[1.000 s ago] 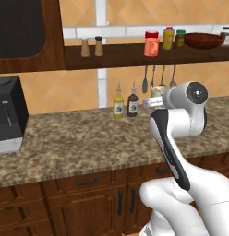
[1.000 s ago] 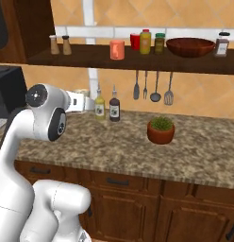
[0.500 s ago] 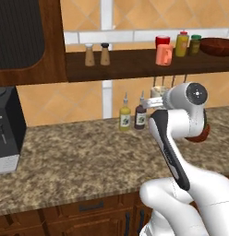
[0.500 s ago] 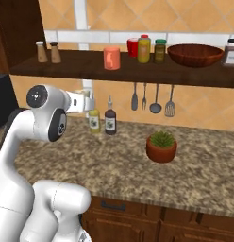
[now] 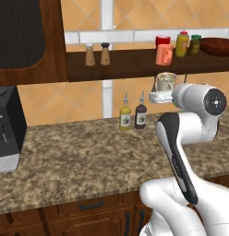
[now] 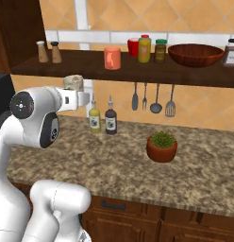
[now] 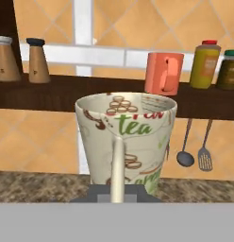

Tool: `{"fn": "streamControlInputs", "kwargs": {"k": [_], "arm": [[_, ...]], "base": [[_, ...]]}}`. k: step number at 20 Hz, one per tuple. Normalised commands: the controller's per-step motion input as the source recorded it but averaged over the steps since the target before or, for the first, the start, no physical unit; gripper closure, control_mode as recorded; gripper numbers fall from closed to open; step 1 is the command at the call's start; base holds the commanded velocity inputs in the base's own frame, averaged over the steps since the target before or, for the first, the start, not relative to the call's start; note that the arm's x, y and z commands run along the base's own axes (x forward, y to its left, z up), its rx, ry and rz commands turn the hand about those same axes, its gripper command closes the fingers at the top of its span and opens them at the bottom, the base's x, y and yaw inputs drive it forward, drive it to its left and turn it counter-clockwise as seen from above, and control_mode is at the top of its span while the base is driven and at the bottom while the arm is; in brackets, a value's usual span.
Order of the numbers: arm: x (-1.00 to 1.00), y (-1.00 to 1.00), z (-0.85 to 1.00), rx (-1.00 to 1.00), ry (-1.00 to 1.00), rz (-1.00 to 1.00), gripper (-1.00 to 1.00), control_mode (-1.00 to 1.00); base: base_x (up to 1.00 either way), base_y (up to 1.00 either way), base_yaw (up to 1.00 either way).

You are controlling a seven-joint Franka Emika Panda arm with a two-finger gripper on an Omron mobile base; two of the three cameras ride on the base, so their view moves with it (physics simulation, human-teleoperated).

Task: Gather all objects into one cabinet and sort the glasses and bowls to opposite sides.

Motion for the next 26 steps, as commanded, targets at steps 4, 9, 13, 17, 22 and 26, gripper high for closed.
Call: {"fn": "streamControlInputs", "kwargs": {"k": [4, 9, 13, 17, 22, 26], "arm": [[-0.50, 0.01, 1.00, 0.00, -0.19, 0.02, 1.00, -1.00], [0.13, 0.00, 1.00, 0.00, -0.06, 0.00, 1.00, -1.00], [1.00, 0.11, 0.33, 0.00, 0.03, 0.00, 1.00, -1.00], [1.00, 0.20, -0.03, 0.00, 0.08, 0.00, 1.00, -1.00], [1.00, 0.02, -0.29, 0.00, 0.09, 0.00, 1.00, -1.00], [1.00, 0.00, -0.42, -0.02, 0.11, 0.00, 1.00, -1.00]], "base": [[0.00, 0.00, 0.00], [0.00, 0.00, 0.00], [0.00, 0.00, 0.00], [0.00, 0.00, 0.00], [0.00, 0.00, 0.00], [0.00, 0.00, 0.00]]}}
